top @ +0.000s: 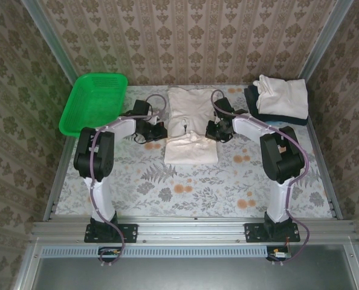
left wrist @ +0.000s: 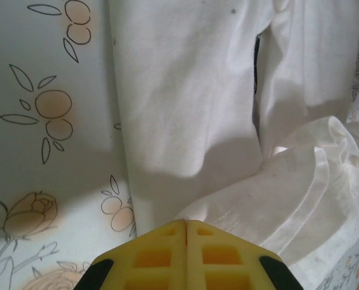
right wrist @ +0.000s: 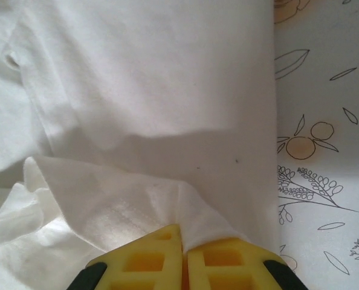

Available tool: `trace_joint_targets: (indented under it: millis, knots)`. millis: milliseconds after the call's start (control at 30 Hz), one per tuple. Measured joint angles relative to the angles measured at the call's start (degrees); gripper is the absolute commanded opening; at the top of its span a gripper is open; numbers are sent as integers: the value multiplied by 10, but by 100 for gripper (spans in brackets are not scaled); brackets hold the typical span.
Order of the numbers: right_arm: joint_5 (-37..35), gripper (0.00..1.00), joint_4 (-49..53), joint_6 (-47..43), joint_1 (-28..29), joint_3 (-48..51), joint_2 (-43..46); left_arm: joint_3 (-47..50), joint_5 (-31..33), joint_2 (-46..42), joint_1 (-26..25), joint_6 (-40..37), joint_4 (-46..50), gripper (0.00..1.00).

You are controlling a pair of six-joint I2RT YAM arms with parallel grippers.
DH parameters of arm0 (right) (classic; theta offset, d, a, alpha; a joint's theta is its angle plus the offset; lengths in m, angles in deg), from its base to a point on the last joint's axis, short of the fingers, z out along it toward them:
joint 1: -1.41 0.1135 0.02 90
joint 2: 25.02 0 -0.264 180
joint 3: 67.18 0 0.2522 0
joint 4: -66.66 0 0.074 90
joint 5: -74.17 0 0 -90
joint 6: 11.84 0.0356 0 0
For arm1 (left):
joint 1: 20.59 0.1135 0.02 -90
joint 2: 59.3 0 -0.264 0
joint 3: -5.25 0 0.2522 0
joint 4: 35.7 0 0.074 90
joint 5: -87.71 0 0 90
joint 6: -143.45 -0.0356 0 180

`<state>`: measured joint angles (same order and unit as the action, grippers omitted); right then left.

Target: Fold and stack the t-shirts

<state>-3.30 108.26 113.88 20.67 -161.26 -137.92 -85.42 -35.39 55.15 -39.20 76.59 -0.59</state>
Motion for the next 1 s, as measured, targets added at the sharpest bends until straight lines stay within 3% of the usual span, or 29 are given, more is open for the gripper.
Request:
trace_joint_targets:
  millis: [200,233,300,367,467,633,767,900,1000]
  knots:
    - [15,15,7,-2,-18,-13,-5,-59,-13,25,7,-7,28,0]
    - [17,20,7,-3,-23,-18,-9,-74,-16,34,9,-8,30,7]
    - [22,38,6,-9,-31,-25,-15,-96,-20,52,11,-10,30,7]
    - [28,44,7,-18,-38,-27,-19,-100,-27,62,16,-14,30,19]
    - [26,44,20,-33,-45,-42,-20,-100,-35,64,27,-20,32,34]
    - [10,39,-3,-56,-37,-8,34,-94,-31,51,50,-22,29,31]
    - [7,32,-36,-73,15,60,110,-42,-17,-9,56,-23,14,31]
    - [22,30,-56,-87,66,64,90,33,-11,-72,50,-23,-13,31]
    - [27,28,-44,-97,77,29,26,70,-4,-88,39,-24,-24,31]
